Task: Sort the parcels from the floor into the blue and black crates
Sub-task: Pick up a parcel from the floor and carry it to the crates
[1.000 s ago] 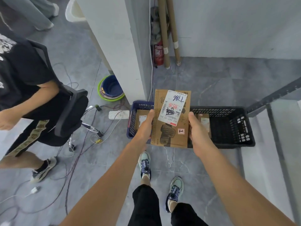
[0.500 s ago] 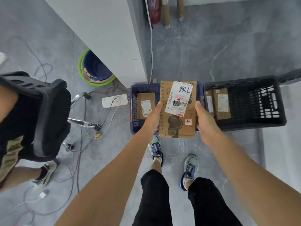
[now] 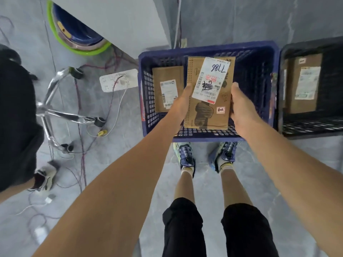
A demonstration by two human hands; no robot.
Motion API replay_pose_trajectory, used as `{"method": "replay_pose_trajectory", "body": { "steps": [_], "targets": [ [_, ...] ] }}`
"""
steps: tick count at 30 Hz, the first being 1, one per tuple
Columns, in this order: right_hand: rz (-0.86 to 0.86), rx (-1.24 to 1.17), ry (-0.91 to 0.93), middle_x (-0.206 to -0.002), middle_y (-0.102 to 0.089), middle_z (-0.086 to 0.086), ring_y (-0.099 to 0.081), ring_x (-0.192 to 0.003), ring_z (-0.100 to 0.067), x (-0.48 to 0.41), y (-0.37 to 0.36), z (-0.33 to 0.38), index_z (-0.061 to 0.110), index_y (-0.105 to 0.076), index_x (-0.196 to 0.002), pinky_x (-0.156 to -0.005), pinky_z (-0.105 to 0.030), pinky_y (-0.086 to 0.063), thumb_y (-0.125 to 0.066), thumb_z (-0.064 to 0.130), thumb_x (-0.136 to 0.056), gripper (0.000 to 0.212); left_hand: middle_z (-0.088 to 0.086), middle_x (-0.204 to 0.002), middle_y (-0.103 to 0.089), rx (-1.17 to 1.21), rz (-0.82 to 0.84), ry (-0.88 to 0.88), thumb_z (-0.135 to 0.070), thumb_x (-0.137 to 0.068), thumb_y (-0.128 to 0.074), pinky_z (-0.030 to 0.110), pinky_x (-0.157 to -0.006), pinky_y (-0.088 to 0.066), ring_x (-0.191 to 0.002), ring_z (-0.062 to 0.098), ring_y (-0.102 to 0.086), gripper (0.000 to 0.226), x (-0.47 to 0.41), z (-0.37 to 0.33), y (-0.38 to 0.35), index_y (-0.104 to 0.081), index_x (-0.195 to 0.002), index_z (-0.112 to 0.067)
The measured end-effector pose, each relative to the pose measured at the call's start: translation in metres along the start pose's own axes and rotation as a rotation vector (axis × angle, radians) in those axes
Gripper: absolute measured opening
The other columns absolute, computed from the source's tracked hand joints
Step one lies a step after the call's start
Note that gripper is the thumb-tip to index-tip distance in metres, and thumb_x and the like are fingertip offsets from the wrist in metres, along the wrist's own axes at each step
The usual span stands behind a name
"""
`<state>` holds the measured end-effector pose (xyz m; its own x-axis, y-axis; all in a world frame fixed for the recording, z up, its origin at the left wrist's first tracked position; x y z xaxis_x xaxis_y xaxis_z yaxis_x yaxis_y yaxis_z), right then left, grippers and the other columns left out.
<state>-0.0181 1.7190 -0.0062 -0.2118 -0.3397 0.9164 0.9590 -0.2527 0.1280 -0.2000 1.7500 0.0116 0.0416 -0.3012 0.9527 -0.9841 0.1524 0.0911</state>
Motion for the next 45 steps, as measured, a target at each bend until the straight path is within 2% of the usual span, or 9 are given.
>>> {"method": "replay_pose_trajectory", "body": {
  "steps": [6, 10, 14, 18, 23, 31, 36, 40, 45],
  "targets": [
    [0.007, 0.070, 0.023, -0.123, -0.076, 0.010, -0.069, -0.117, -0.014, -0.081, -0.016, -0.011, 0.036, -0.067, -0.136, -0.111, -0.043, -0.046, -0.044, 0.066, -0.102, 0.051, 0.002, -0.147, -0.055, -0.003, -0.111, 0.109, -0.103, -0.044, -0.043, 0.057, -0.110, -0.038, -0.129, 0.032, -0.053, 0.131, -0.116, 0.032, -0.008, -0.041, -0.153, -0.029],
    [-0.006, 0.088, 0.017, -0.133, -0.071, 0.008, -0.066, -0.123, -0.020, -0.126, -0.018, -0.015, 0.041, -0.070, -0.130, -0.115, -0.050, -0.044, -0.047, 0.078, -0.087, 0.061, 0.002, -0.153, -0.047, -0.069, -0.063, 0.051, -0.098, -0.055, -0.032, 0.060, -0.110, -0.036, -0.135, 0.032, -0.047, 0.114, -0.148, 0.029, -0.019, -0.044, -0.150, -0.036],
    [0.048, 0.094, 0.053, -0.132, -0.070, 0.009, -0.063, -0.123, -0.014, -0.158, -0.025, -0.026, 0.037, -0.070, -0.124, -0.112, -0.043, -0.043, -0.047, 0.059, -0.101, 0.039, 0.003, -0.149, -0.053, -0.098, -0.064, -0.006, -0.085, -0.073, -0.037, 0.056, -0.112, -0.037, -0.132, 0.031, -0.051, 0.095, -0.159, 0.020, -0.020, -0.042, -0.152, -0.033],
    [0.039, 0.074, 0.011, -0.146, -0.063, 0.008, -0.057, -0.134, -0.016, -0.180, -0.029, -0.035, 0.039, -0.062, -0.141, -0.119, -0.046, -0.036, -0.049, 0.066, -0.097, 0.053, 0.004, -0.148, -0.049, -0.095, -0.091, -0.069, -0.073, -0.081, -0.043, 0.055, -0.113, -0.038, -0.131, 0.030, -0.049, 0.081, -0.160, 0.022, -0.022, -0.040, -0.152, -0.033],
    [0.085, 0.021, -0.051, -0.129, -0.073, 0.004, -0.067, -0.119, -0.016, -0.191, -0.034, -0.044, 0.030, -0.065, -0.140, -0.107, -0.045, -0.050, -0.043, 0.067, -0.104, 0.056, 0.007, -0.144, -0.038, -0.121, -0.168, -0.169, -0.064, -0.078, -0.044, 0.052, -0.113, -0.034, -0.135, 0.033, -0.040, 0.082, -0.160, 0.029, -0.027, -0.040, -0.153, -0.030],
    [0.107, -0.093, 0.023, -0.153, -0.057, 0.012, -0.050, -0.143, -0.016, -0.185, -0.034, -0.064, 0.042, -0.057, -0.146, -0.119, -0.056, -0.037, -0.058, 0.079, -0.080, 0.076, 0.001, -0.146, -0.038, -0.054, -0.230, -0.191, -0.058, -0.072, -0.050, 0.049, -0.117, -0.030, -0.137, 0.025, -0.035, 0.073, -0.156, 0.038, -0.037, -0.062, -0.138, -0.031],
    [0.084, -0.129, 0.059, -0.155, -0.054, 0.012, -0.047, -0.146, -0.017, -0.191, -0.033, -0.062, 0.043, -0.054, -0.147, -0.122, -0.058, -0.033, -0.060, 0.063, -0.086, 0.064, 0.002, -0.147, -0.037, -0.064, -0.224, -0.216, -0.055, -0.074, -0.049, 0.046, -0.116, -0.030, -0.138, 0.023, -0.033, 0.073, -0.157, 0.034, -0.032, -0.059, -0.140, -0.027],
    [0.122, -0.106, 0.039, -0.149, -0.060, 0.010, -0.051, -0.142, -0.020, -0.199, -0.040, -0.053, 0.047, -0.059, -0.139, -0.119, -0.058, -0.036, -0.060, 0.077, -0.073, 0.071, 0.003, -0.151, -0.034, -0.111, -0.212, -0.225, -0.055, -0.077, -0.049, 0.044, -0.118, -0.027, -0.141, 0.025, -0.031, 0.074, -0.160, 0.032, -0.031, -0.055, -0.144, -0.026],
    [0.184, -0.040, 0.070, -0.152, -0.058, 0.011, -0.048, -0.145, -0.022, -0.206, -0.042, -0.052, 0.055, -0.054, -0.140, -0.122, -0.062, -0.029, -0.059, 0.097, -0.063, 0.088, 0.007, -0.153, -0.028, -0.288, -0.227, -0.273, -0.038, -0.102, -0.050, 0.039, -0.115, -0.021, -0.139, 0.030, -0.024, 0.042, -0.167, 0.031, -0.038, -0.057, -0.141, -0.025]
  ]
}}
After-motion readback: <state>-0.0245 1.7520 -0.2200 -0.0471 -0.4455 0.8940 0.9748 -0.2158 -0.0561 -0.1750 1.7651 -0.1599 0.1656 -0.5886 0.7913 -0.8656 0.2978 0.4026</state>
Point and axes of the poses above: each hand's wrist, its own x-axis away from the middle knuckle, its own y-axis out of the back of the hand, z = x × y, the point moved 3 cm from there along -x, towards the middle knuckle
